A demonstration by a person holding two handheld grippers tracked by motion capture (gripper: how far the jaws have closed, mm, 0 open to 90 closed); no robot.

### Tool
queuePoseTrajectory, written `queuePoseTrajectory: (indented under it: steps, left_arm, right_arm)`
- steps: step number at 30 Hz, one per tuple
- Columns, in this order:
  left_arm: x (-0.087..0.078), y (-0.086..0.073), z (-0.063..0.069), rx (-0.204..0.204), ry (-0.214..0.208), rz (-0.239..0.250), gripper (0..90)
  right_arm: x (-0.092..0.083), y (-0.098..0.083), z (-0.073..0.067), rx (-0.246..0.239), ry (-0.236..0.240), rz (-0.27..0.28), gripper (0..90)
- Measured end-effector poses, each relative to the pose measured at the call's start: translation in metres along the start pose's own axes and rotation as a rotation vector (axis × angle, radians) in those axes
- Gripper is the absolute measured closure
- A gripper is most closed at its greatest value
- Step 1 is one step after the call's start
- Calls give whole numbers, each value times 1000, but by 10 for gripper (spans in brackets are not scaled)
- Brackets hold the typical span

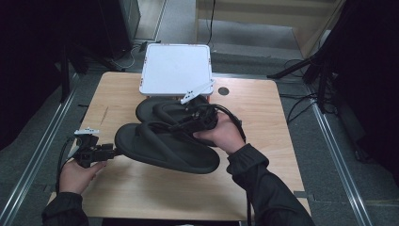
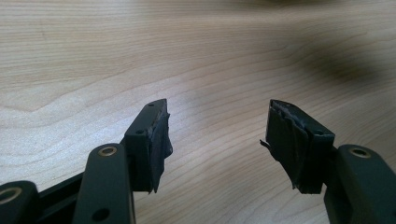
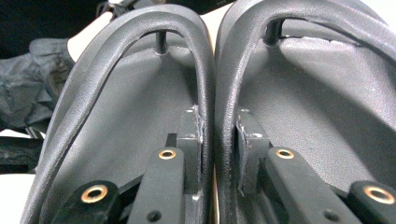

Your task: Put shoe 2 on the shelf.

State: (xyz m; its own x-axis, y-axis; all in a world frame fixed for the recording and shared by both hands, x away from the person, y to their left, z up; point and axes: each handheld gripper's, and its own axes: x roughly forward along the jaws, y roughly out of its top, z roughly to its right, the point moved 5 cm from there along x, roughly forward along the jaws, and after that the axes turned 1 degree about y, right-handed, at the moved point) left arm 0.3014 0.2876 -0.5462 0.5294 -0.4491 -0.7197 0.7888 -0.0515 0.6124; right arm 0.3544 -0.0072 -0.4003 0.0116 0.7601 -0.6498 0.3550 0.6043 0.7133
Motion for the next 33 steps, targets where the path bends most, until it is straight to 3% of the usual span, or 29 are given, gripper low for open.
queuePoseTrajectory:
  steps: [5,12,15,16,17,19,20,21,33]
  left_arm:
    - [-1,0,-1,-11,2,9,397]
    - [0,0,0,-4,-6,2,397]
    - [0,0,-1,-5,-5,8,397]
    - [0,0,-1,-6,-7,7,397]
    - [0,0,-1,-7,-8,6,397]
    - [0,0,0,-8,-11,7,397]
    - [0,0,0,-7,-12,8,397]
    - [0,0,0,-10,-12,9,397]
    - [-1,1,2,-6,-38,-1,397]
  right_arm:
    - [-11,17,-1,-10,-1,14,762]
    - [-22,40,17,31,-88,17,763]
    - [-25,49,33,75,-132,24,763]
    - [-26,55,44,110,-171,28,763]
    - [-26,55,44,110,-171,28,763]
    - [-26,61,55,141,-217,33,763]
    - [-24,66,65,168,-262,41,762]
    - [-24,66,65,168,-262,41,762]
    - [-8,96,124,369,-487,91,762]
